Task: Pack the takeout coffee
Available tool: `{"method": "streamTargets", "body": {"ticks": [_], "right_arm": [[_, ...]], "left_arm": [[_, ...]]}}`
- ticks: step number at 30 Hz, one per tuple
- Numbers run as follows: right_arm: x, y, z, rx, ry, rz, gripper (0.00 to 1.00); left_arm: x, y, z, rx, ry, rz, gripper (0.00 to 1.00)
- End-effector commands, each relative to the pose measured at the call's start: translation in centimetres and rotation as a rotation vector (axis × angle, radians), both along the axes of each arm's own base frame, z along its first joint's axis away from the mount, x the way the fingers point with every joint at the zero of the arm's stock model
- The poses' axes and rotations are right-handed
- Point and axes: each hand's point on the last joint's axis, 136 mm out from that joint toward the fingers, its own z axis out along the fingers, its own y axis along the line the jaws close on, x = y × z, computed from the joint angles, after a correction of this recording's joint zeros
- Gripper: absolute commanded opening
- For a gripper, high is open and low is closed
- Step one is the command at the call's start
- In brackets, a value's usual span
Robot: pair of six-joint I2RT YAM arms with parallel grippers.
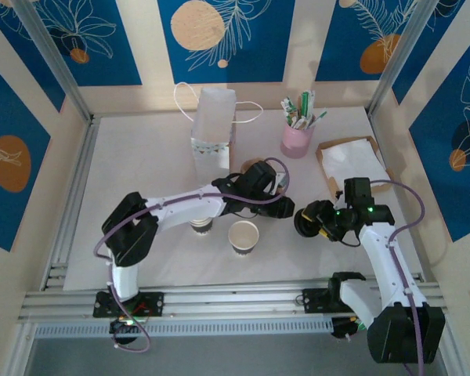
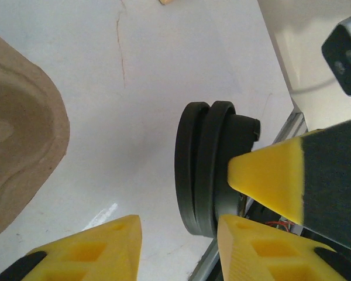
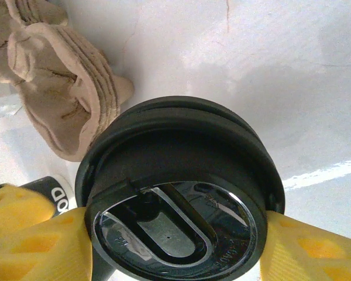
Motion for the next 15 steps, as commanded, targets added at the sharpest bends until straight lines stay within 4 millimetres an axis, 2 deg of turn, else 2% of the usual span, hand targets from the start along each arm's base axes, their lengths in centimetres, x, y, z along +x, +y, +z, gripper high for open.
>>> {"method": "streamTargets", "body": {"ticks": [1, 15], "right_arm": [[0.2, 0.8, 1.1, 0.066, -0.037, 0.032, 0.64], [0.3, 0.9, 1.5, 0.096, -0.045, 0.031, 0.63]], "left_arm": [[0.4, -0.9, -0.3, -0.032, 0.036, -0.011, 0.37], [0.5, -1.6, -1.8, -0.091, 0.11, -0.023, 0.38]]}}
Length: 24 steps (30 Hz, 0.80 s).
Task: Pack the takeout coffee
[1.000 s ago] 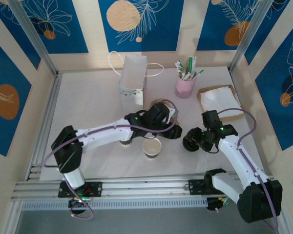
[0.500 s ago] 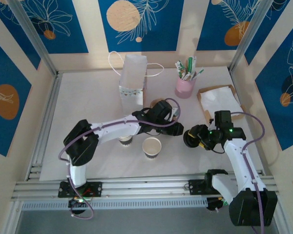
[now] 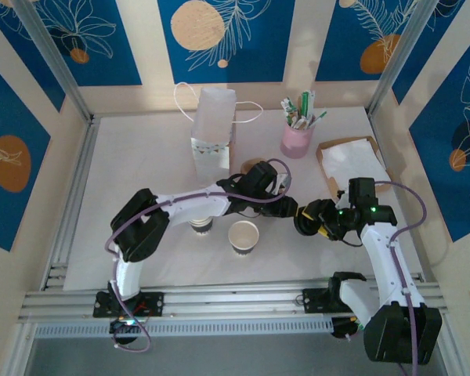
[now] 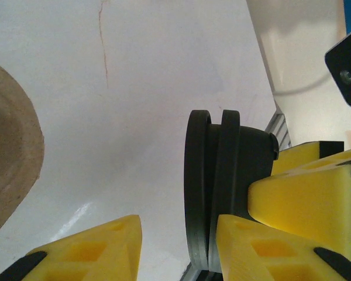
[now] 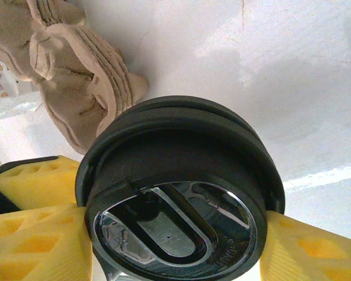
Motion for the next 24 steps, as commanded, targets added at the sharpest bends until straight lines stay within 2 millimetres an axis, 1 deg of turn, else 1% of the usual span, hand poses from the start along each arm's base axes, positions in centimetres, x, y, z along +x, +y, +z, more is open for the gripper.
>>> {"method": "streamTargets", "body": {"ticks": [1, 7, 24], "right_arm": [[0.1, 0.7, 1.1, 0.041, -0.033, 0.03, 0.64], [0.2, 0.7, 1.2, 0.049, -0.036, 0.027, 0.63], [0.2, 0.8, 1.9, 0.072, -0.045, 0.025, 0.63]], "left_arm": [[0.0, -0.1, -0.8, -0.02, 0.029, -0.012, 0.38], [0.0, 0.1, -1.1, -0.026, 0.039, -0.003, 0.35], [0.0, 0.6, -2.2, -0.006, 0.051, -0.001, 0.34]]}}
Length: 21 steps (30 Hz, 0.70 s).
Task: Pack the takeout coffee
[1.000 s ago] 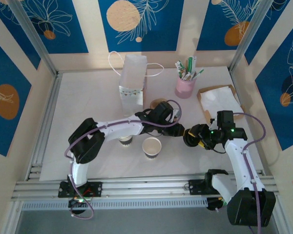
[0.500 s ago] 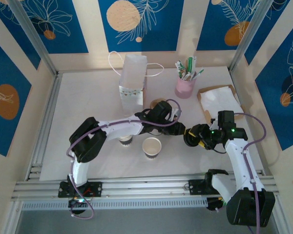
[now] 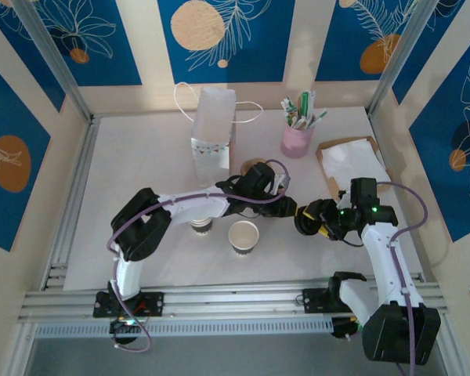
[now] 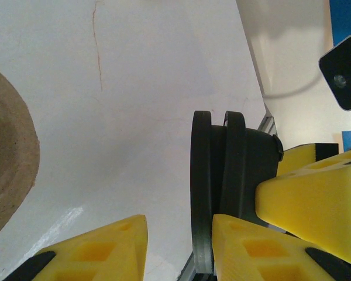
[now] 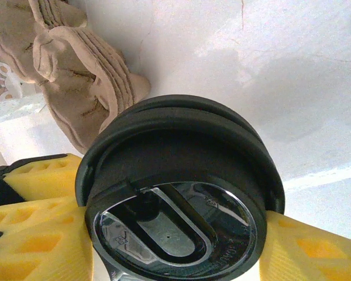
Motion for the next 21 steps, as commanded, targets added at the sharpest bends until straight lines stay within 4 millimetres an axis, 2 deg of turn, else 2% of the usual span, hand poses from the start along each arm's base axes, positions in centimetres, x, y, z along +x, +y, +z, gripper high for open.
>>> {"method": "streamTargets", "body": {"ticks": [1, 11, 16, 21], "right_arm": [[0.2, 0.9, 1.8, 0.053, -0.05, 0.033, 0.63], [0.1, 0.5, 1.7, 0.035, -0.043, 0.026, 0.63], [0.0, 0.5, 2.0, 0.03, -0.053, 0.024, 0.62], [-0.1, 0.7, 2.6, 0.036, -0.061, 0.034, 0.62]], "left_arm": [[-0.1, 0.6, -1.9, 0.034, 0.034, -0.004, 0.34], [-0.1, 0.6, -2.2, 0.035, 0.041, -0.006, 0.34], [-0.2, 0.8, -0.4, 0.003, 0.018, -0.006, 0.35], [-0.4, 2.0, 2.6, -0.016, -0.044, 0.01, 0.45]]}}
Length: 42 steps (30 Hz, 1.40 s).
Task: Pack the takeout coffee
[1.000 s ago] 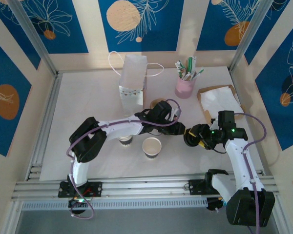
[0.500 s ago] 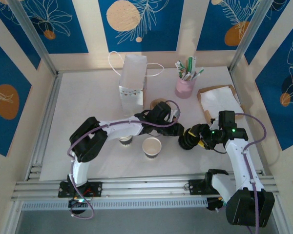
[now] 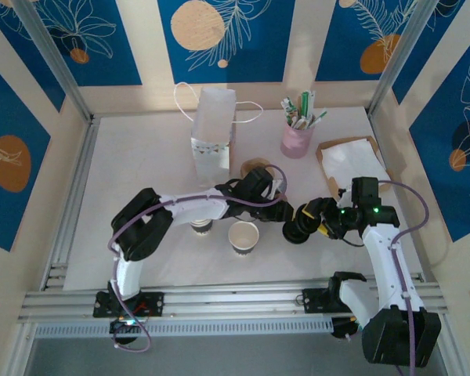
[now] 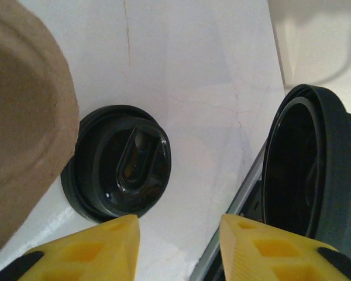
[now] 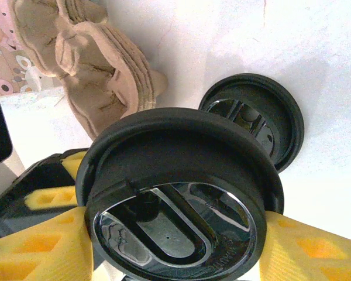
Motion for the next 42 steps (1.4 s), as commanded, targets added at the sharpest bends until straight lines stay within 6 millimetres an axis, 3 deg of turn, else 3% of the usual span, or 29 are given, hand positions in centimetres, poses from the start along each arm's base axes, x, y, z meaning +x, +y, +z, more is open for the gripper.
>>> {"method": "streamTargets", "body": {"ticks": [1, 8, 16, 23, 26, 33, 42], "right_arm": [[-0.3, 0.5, 1.4, 0.017, -0.027, 0.031, 0.62], [-0.9, 1.8, 2.4, -0.012, -0.038, 0.104, 0.62], [-2.0, 4.5, 4.0, -0.102, -0.051, 0.246, 0.62], [-2.9, 6.9, 5.0, -0.208, -0.053, 0.377, 0.61], [-3.2, 8.0, 5.0, -0.256, -0.04, 0.437, 0.61], [-3.8, 10.9, 4.7, -0.369, -0.008, 0.579, 0.62], [-3.9, 14.5, 4.2, -0.44, 0.019, 0.715, 0.62]], "left_arm": [[0.3, 1.1, 4.9, -0.062, -0.088, 0.01, 0.48], [0.0, 4.2, 8.7, -0.051, -0.204, 0.061, 0.69], [-0.6, 10.1, 12.9, -0.006, -0.383, 0.163, 0.99], [-2.3, 17.4, 14.7, 0.05, -0.514, 0.272, 1.0], [-3.4, 20.1, 14.8, 0.063, -0.54, 0.3, 1.0], [-6.2, 25.1, 12.4, 0.106, -0.521, 0.341, 1.0], [-7.7, 28.2, 9.5, 0.114, -0.487, 0.4, 1.0]]}}
